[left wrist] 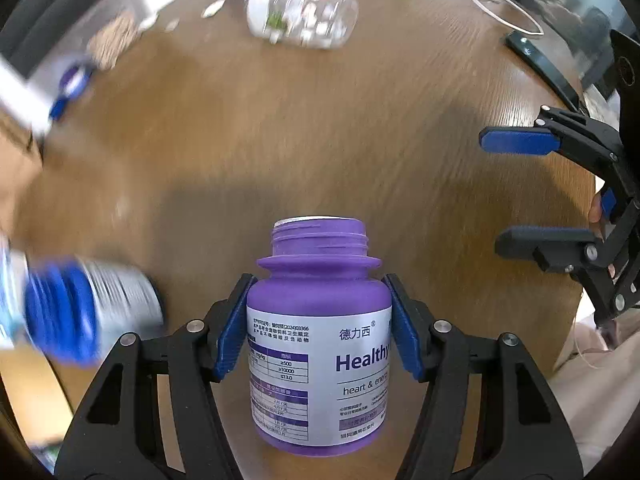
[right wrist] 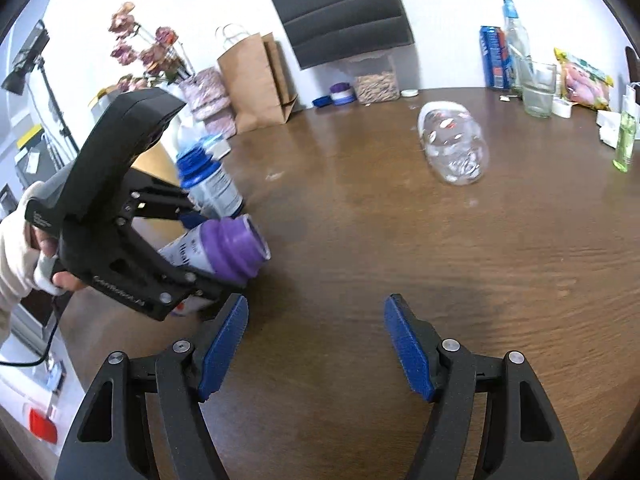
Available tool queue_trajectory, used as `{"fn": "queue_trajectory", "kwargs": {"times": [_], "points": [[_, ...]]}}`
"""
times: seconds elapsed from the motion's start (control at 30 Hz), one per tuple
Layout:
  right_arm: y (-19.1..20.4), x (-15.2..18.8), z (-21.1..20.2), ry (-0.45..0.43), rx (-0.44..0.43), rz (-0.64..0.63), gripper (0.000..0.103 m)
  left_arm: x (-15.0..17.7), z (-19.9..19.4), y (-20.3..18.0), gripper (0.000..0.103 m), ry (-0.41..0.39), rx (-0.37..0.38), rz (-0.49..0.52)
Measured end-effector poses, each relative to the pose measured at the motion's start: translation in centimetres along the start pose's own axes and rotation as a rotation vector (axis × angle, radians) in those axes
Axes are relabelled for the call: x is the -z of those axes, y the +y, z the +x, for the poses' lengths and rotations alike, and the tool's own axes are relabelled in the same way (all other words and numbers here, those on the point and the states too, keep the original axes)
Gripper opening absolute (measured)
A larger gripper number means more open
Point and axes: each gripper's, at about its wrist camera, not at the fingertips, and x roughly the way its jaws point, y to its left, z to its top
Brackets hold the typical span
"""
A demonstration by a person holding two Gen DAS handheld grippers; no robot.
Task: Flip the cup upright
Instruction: 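Lift the purple bottle with the right gripper and rotate it cap-up, then grasp the upright purple bottle with the left gripper while the right gripper holds it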
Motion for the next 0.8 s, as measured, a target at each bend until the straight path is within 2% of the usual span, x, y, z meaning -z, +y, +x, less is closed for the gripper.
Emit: {"fn": "queue_trajectory", "kwargs": {"times": [0.13, 0.27, 0.3, 0.37, 0.4, 0.47, 0.5, 0.57, 0.6, 0.63, 0.7, 0.8], "points": [[-1.1, -2.9, 0.2, -0.045, -0.019, 0.051, 0.076, -2.7, -1.0, 1.1, 0.059, -0.07, -0.039, 0.042], [-1.8, -7.2, 0.4, -0.09, -0.034, 0.081, 0.076, -4.4, -2.8, 2.9, 0.059, -0.169, -0.057, 0.035], [-1.9, -9.1, 0.3, -0.109, -0.053, 0.089, 0.076, -5.2, -3.6, 3.6, 0.059, -0.206, -0.066, 0.038], [-2.0, -12.0, 0.1, -0.147, -0.09, 0.105, 0.077, -6.4, -6.0, 4.8, 0.059, -0.328, -0.099, 0.038], [-2.1, -14.3, 0.2, -0.171, -0.122, 0.115, 0.082, -7.1, -6.9, 5.2, 0.059, -0.381, -0.119, 0.028], [-2.0, -17.5, 0.6, -0.199, -0.156, 0.116, 0.086, -8.1, -8.3, 6.2, 0.059, -0.489, -0.16, -0.008], [-1.8, -19.6, 1.2, -0.203, -0.177, 0.104, 0.086, -8.5, -9.4, 6.9, 0.059, -0.578, -0.175, -0.05], [-1.6, -22.2, 2.5, -0.191, -0.18, 0.09, 0.086, -9.3, -10.0, 7.7, 0.059, -0.672, -0.21, -0.072], [-1.8, -23.5, 3.0, -0.188, -0.213, 0.09, 0.086, -10.0, -10.4, 8.4, 0.059, -0.724, -0.199, -0.118], [-2.1, -24.7, 3.6, -0.18, -0.234, 0.102, 0.086, -10.4, -10.7, 9.0, 0.059, -0.746, -0.183, -0.141], [-2.4, -26.1, 4.5, -0.167, -0.169, 0.111, 0.086, -11.4, -11.0, 9.7, 0.059, -0.787, -0.183, -0.17], [-2.8, -27.5, 5.7, -0.146, -0.171, 0.092, 0.086, -11.7, -10.3, 9.2, 0.059, -0.868, -0.184, -0.161]]}}
